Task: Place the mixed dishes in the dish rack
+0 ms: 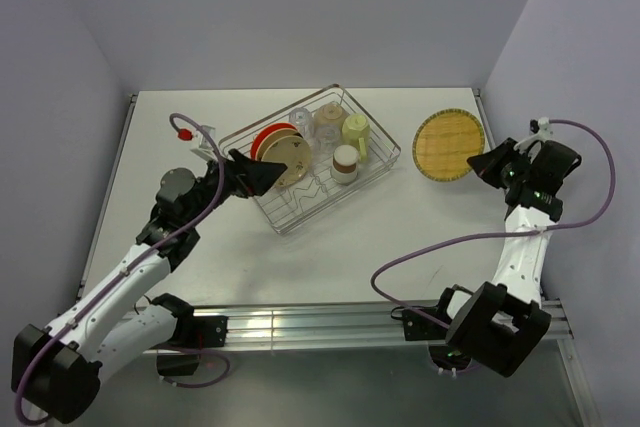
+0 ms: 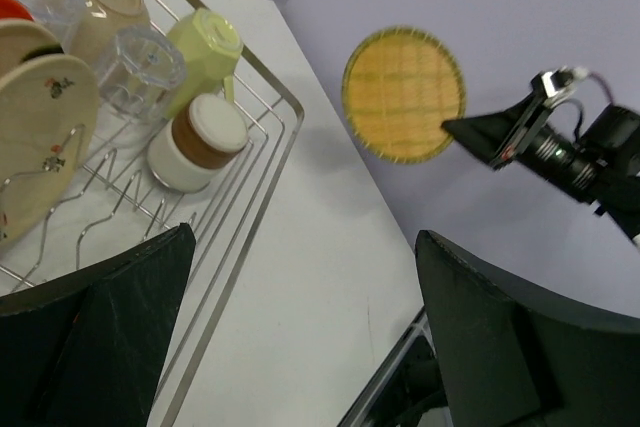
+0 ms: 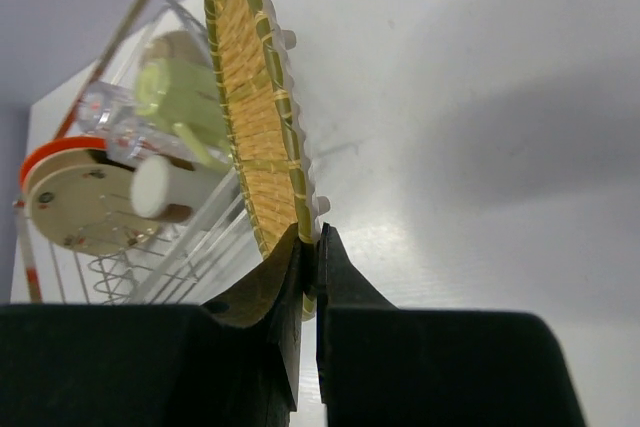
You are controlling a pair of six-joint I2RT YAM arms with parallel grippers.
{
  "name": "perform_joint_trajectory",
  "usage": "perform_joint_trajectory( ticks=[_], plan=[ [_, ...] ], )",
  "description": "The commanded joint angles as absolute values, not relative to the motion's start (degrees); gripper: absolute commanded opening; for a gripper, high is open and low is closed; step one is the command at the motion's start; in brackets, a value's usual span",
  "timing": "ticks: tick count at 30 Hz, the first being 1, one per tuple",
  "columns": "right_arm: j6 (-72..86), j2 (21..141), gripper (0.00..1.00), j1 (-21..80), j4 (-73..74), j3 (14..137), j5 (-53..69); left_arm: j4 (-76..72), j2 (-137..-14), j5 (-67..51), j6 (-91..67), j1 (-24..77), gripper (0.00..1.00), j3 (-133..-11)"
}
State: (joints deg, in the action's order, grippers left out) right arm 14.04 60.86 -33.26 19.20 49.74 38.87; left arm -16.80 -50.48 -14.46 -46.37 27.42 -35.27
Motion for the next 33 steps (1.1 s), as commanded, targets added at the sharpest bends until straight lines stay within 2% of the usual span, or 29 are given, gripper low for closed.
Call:
perform_joint_trajectory(
  ticks=[1, 9, 14, 19, 22, 23, 24, 26, 29, 30, 33],
  plan=[
    [13.5, 57.0, 0.0, -33.3, 14.4, 56.2, 46.9, -21.8, -53.8, -21.4, -45.7, 27.4, 0.99, -37.9],
    [17.7, 55.9, 0.0, -28.7, 12.2, 56.8, 55.7, -29.6, -70.4, -30.1, -46.1, 28.9, 0.99, -47.2],
    [21.5, 54.8, 0.0, -20.7, 9.2, 54.1, 59.0, -31.5, -83.5, -36.2, -45.4, 31.1, 0.99, -57.5],
    [23.3, 53.9, 0.0, -13.5, 8.0, 52.7, 59.4, -32.1, -91.7, -39.5, -45.4, 33.5, 0.99, -63.4],
    [24.1, 54.0, 0.0, -10.9, 6.9, 52.0, 59.4, -33.2, -94.0, -40.6, -45.8, 34.2, 0.94, -65.0],
    [24.1, 54.1, 0.0, -10.6, 6.8, 51.9, 59.4, -33.3, -94.1, -40.7, -45.7, 34.4, 0.9, -65.3],
    [24.1, 54.1, 0.0, -9.9, 6.7, 51.9, 59.5, -33.3, -94.2, -40.8, -45.8, 34.4, 0.8, -65.4],
    [23.8, 54.3, 0.0, -9.6, 6.6, 51.5, 59.4, -33.0, -94.6, -41.5, -45.8, 34.3, 0.69, -65.9],
    [23.0, 54.7, 0.0, -9.0, 7.3, 51.0, 58.8, -31.7, -94.6, -41.1, -45.5, 34.3, 0.31, -66.3],
    [22.4, 54.8, 0.0, -8.8, 7.3, 51.0, 58.5, -31.2, -94.6, -40.8, -45.5, 34.3, 0.13, -66.4],
    [21.7, 55.2, 0.0, -8.5, 7.6, 50.8, 58.3, -32.2, -94.0, -40.3, -46.2, 34.3, 0.0, -65.2]
  ],
)
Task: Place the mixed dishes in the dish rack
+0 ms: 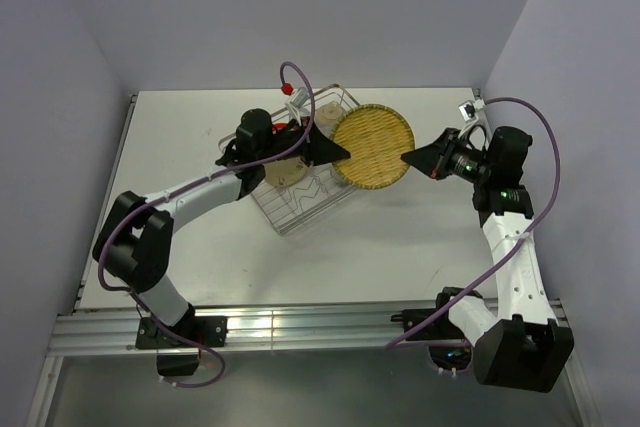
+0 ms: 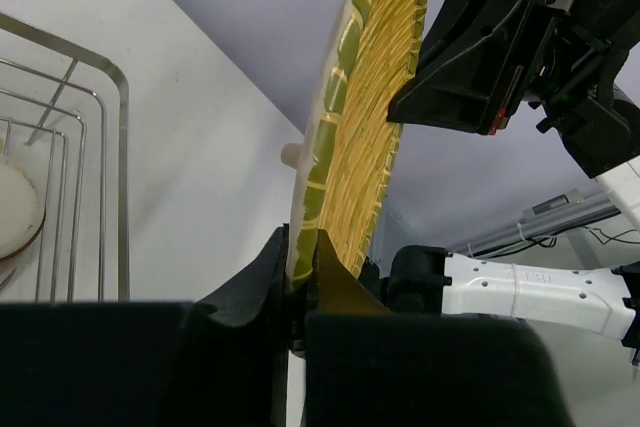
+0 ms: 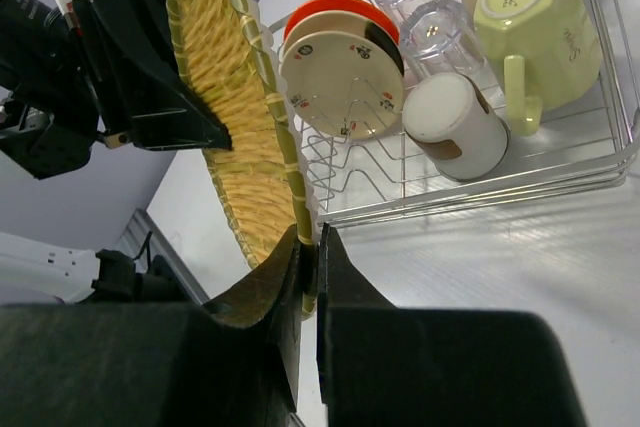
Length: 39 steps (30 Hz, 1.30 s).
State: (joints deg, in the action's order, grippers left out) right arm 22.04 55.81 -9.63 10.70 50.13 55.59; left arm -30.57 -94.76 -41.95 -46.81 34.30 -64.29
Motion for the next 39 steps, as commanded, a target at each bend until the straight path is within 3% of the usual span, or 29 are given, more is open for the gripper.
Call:
perform_joint_trajectory(
  ticks=[1, 5, 8, 9, 11, 15, 18, 29, 39],
  plan=[
    [21.5, 55.3, 0.0, -8.4, 8.0, 50.7, 58.3, -32.8, -93.7, -40.2, -46.2, 34.3, 0.0, -65.0],
    [20.7, 55.1, 0.01, -8.3, 8.3, 50.3, 57.8, -32.0, -92.2, -39.6, -45.4, 34.3, 0.0, -64.0],
    [19.8, 55.1, 0.23, -8.3, 8.4, 49.8, 58.1, -29.8, -90.6, -38.4, -43.3, 34.2, 0.0, -63.5],
    [19.4, 55.0, 0.38, -8.3, 8.4, 49.7, 58.2, -28.9, -90.0, -37.9, -41.5, 34.3, 0.0, -63.3],
    [18.0, 54.8, 0.52, -8.3, 8.6, 49.4, 58.4, -25.9, -88.1, -36.0, -37.9, 34.3, 0.0, -62.6],
    [13.5, 54.8, 0.68, -8.3, 10.1, 49.1, 59.7, -20.1, -82.0, -28.8, -27.3, 34.2, 0.0, -59.3],
    [12.9, 54.8, 0.73, -8.3, 10.2, 48.5, 60.2, -17.0, -78.6, -24.5, -23.5, 33.8, 0.0, -58.1],
    [9.4, 54.1, 0.75, -8.3, 11.7, 46.4, 59.9, -11.9, -69.7, -2.0, -0.4, 30.9, 0.0, -52.0],
    [8.0, 53.9, 0.75, -8.3, 12.7, 46.2, 59.3, -14.7, -72.9, -3.7, 13.4, 27.6, 0.0, -51.0]
  ],
)
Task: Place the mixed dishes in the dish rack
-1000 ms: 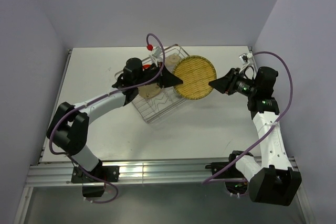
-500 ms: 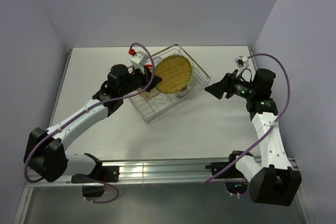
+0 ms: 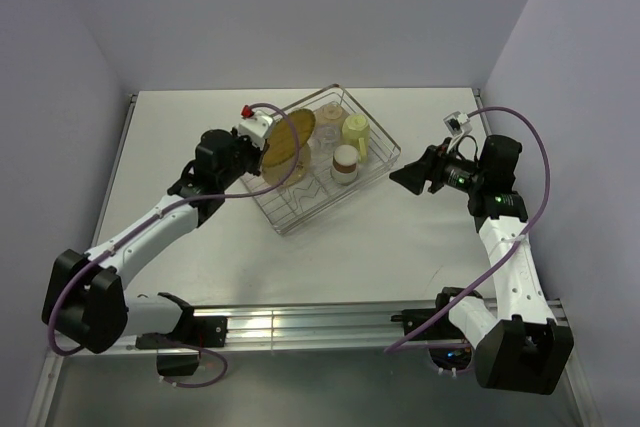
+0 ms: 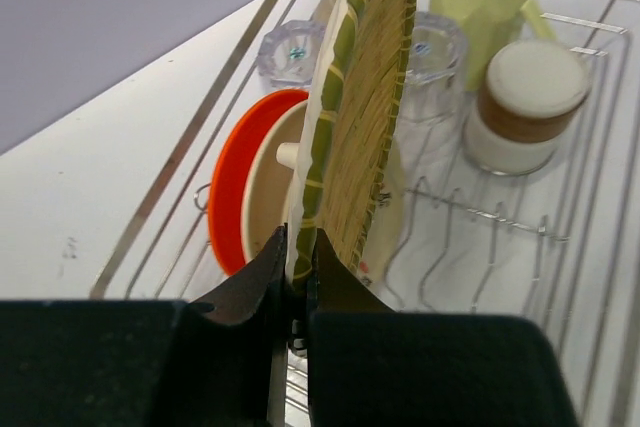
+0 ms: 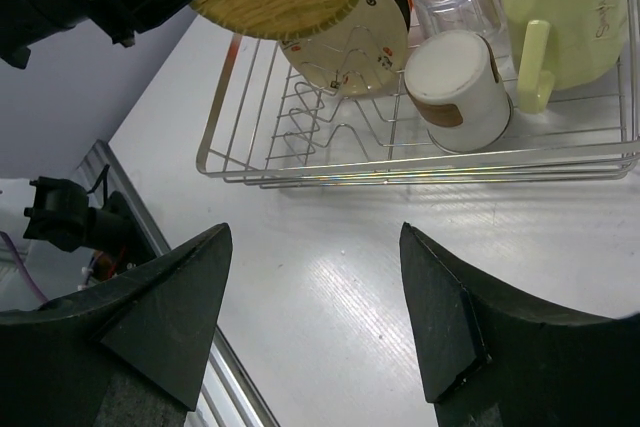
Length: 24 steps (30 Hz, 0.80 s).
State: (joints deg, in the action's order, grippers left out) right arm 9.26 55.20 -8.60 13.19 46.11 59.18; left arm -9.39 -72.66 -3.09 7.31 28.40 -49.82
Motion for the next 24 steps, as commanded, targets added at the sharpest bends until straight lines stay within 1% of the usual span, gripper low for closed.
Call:
perform_joint_trajectory(
  ticks=[1, 5, 10, 20, 24],
  plan=[
    [7.9, 54.0, 0.76, -8.3, 12.8, 46.2, 59.2, -14.9, -73.4, -4.1, 14.5, 27.5, 0.0, -50.7],
    [7.6, 54.0, 0.76, -8.3, 13.1, 46.4, 58.9, -15.0, -74.4, -8.4, 17.7, 26.3, 0.0, -50.4],
    [7.6, 54.2, 0.76, -8.3, 12.9, 46.3, 58.8, -15.3, -74.7, -12.6, 17.6, 25.8, 0.0, -49.5],
    [7.6, 54.6, 0.76, -8.3, 12.7, 46.1, 58.7, -18.6, -73.8, -12.4, 16.4, 25.8, 0.0, -46.9],
    [7.8, 54.7, 0.76, -8.3, 12.5, 45.9, 58.6, -16.5, -75.1, -12.7, 16.3, 25.7, 0.0, -47.5]
  ],
)
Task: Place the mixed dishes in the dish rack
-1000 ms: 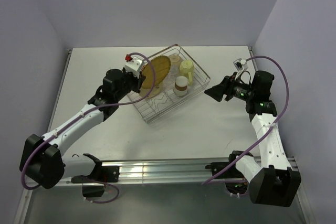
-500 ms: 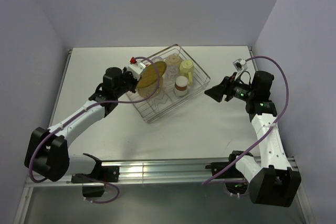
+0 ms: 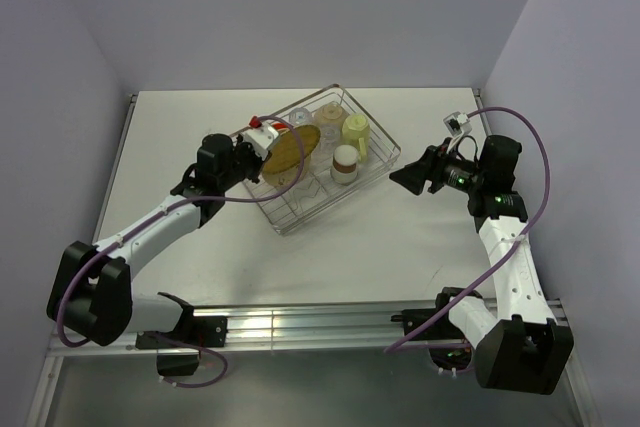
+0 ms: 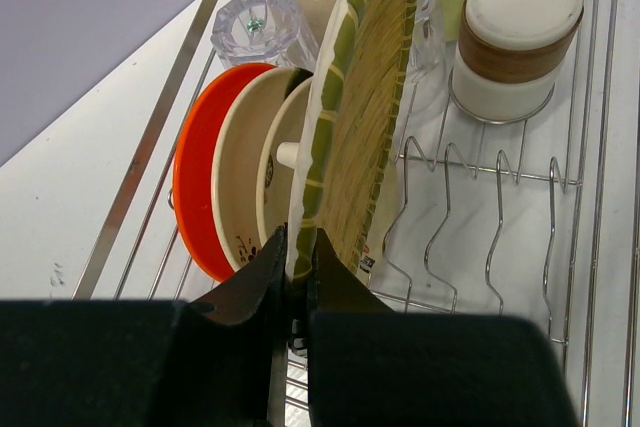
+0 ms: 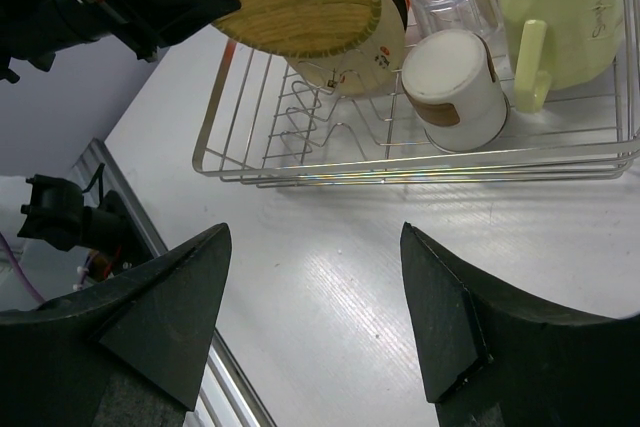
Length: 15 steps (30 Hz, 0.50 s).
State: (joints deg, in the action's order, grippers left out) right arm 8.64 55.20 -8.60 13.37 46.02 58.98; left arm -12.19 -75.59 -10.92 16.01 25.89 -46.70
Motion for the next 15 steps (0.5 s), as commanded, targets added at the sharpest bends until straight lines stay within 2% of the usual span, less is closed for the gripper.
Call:
perform_joint_trajectory(
  ticks=[1, 7, 15],
  plan=[
    [7.8, 54.8, 0.76, -8.3, 12.3, 46.0, 58.6, -16.5, -75.3, -12.7, 15.8, 25.6, 0.0, -47.2],
    [7.6, 54.7, 0.76, -8.3, 12.4, 45.8, 58.4, -17.6, -76.9, -12.7, 13.5, 25.6, 0.04, -45.7],
    [7.5, 54.7, 0.77, -8.3, 12.5, 45.9, 58.1, -19.0, -79.0, -12.2, 10.5, 25.6, 0.27, -44.7]
  ],
)
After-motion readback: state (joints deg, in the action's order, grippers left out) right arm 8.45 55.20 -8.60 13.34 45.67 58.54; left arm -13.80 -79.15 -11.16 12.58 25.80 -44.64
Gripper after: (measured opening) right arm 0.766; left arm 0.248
